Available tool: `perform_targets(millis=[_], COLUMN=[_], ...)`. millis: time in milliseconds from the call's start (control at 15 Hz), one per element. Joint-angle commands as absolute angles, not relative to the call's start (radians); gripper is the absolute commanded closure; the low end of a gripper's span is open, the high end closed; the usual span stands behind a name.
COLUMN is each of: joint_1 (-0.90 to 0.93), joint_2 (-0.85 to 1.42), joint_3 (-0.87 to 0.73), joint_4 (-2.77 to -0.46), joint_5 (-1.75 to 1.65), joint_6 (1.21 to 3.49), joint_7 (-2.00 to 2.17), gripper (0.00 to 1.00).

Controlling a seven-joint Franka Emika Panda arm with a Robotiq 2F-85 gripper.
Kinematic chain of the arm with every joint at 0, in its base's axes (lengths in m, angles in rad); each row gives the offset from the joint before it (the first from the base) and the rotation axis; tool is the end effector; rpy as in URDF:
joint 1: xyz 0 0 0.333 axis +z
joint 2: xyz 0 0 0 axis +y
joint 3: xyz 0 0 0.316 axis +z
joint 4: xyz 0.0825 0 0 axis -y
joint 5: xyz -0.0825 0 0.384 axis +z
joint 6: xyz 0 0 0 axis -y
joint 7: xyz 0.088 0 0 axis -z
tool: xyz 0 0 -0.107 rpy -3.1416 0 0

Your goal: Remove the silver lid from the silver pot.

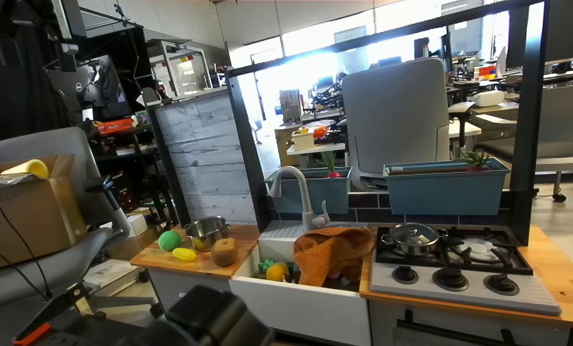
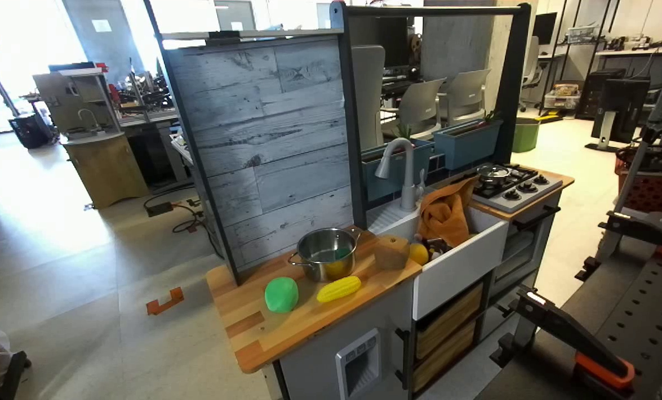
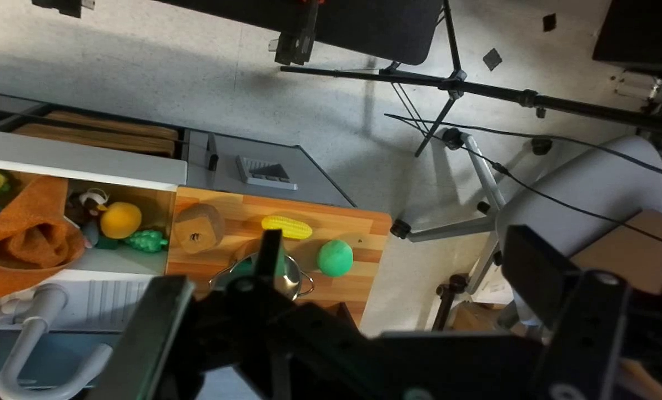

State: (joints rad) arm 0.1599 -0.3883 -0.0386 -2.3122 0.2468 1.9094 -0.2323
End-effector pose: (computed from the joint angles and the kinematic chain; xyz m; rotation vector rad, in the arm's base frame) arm 0.4276 0.0686 0.4952 -2.8676 -0.3930 0.0028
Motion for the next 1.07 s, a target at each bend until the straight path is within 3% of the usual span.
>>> perform_targets(millis=[0, 400, 1000], joint_1=[0.121, 0.018, -0.16], joint_2=[-0.329, -0.011, 0.507], joint_3=[-0.027, -0.083, -0.075], joint_4=[-2.283, -2.103, -1.601], joint_5=[0.232, 0.188, 0.282], joint_6=[1.937, 2.028, 1.996], joint_7=[-0.223, -0.255, -0.275], gripper=[0.0, 0.0, 0.0])
